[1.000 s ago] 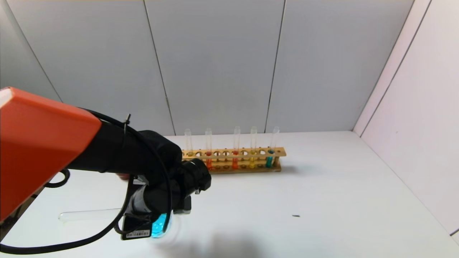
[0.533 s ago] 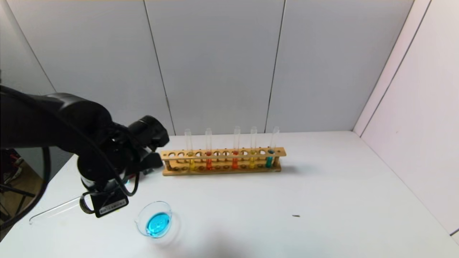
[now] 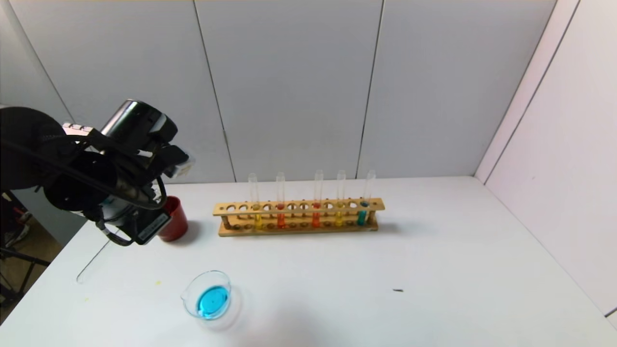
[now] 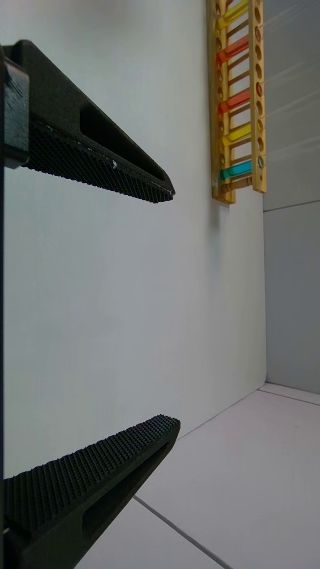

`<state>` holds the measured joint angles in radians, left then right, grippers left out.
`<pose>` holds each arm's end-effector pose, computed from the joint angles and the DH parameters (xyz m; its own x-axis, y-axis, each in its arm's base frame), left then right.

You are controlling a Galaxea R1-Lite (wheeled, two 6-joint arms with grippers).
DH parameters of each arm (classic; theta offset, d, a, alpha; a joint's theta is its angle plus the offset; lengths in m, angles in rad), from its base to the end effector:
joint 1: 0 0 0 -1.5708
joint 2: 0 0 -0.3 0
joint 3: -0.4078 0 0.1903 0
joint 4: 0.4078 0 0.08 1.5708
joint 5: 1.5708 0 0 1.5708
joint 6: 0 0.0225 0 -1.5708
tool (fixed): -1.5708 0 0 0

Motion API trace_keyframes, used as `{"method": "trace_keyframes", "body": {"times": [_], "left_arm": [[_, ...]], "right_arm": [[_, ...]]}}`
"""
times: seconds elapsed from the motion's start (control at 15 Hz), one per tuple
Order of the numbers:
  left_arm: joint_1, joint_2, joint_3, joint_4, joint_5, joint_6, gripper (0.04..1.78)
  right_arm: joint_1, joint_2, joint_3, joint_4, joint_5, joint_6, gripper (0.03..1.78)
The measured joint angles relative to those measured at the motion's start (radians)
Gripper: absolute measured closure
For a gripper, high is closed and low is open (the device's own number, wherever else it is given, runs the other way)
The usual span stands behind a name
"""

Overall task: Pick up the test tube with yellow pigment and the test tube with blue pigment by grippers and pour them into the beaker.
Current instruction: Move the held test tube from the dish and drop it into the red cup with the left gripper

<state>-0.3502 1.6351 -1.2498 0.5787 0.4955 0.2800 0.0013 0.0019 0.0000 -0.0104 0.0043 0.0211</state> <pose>0.2539 -0.0814 0.2217 0.6343 0.2745 -0.7227 0.2586 0.8057 0.5330 -0.0227 0.0001 0.0766 0.9999 0.0056 0.0085 -0.0058 0.9998 0.0211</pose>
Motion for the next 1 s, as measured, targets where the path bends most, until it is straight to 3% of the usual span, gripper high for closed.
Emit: {"method": "trace_keyframes", "body": {"times": [0.33, 0.6, 0.87, 1.0], "left_arm": [[0.096, 0.007, 0.0, -0.221, -0.107, -0.087, 1.5], [0.188, 0.026, -0.007, -0.319, -0.172, -0.099, 1.5], [0.24, 0.065, -0.008, -0.485, -0.189, -0.186, 1.5], [0.259, 0.082, -0.007, -0.495, -0.21, -0.198, 1.5]], "right_arm": [[0.0, 0.0, 0.0, 0.0, 0.0, 0.0, 0.07], [0.0, 0.0, 0.0, 0.0, 0.0, 0.0, 0.07], [0.0, 0.0, 0.0, 0.0, 0.0, 0.0, 0.07], [0.0, 0.0, 0.0, 0.0, 0.0, 0.0, 0.07]]}}
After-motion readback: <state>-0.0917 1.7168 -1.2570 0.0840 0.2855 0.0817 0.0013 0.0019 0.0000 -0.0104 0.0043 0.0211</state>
